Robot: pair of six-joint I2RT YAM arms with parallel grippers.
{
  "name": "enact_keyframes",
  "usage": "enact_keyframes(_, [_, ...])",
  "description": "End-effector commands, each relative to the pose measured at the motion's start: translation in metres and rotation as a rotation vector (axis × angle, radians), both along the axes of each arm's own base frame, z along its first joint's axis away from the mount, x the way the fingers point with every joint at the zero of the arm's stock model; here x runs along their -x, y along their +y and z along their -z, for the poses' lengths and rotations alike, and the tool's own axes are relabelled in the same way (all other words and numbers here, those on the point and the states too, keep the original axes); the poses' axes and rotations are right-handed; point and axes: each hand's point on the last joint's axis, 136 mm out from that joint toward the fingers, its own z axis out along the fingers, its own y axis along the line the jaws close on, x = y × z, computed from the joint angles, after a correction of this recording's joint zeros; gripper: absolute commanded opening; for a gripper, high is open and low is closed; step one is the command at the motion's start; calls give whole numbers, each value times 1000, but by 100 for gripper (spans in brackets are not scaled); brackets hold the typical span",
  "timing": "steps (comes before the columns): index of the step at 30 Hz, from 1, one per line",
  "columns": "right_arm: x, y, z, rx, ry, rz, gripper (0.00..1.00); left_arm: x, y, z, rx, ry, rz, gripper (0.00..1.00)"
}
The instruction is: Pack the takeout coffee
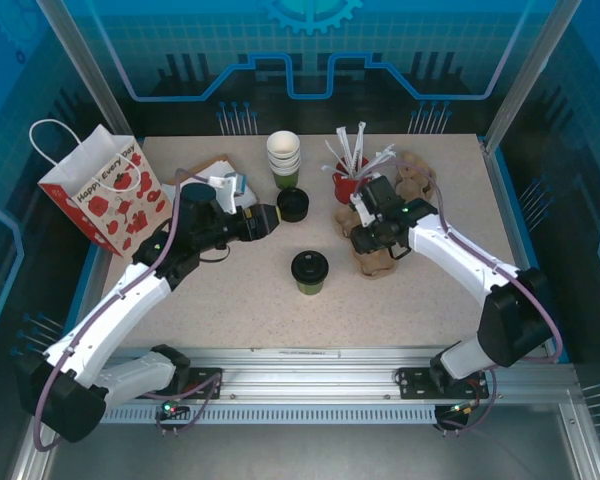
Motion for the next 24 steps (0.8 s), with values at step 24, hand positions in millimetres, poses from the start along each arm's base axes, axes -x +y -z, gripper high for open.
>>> enact_keyframes(24, [10,11,43,5,31,25,37,16,40,68,-139,129,-97,68])
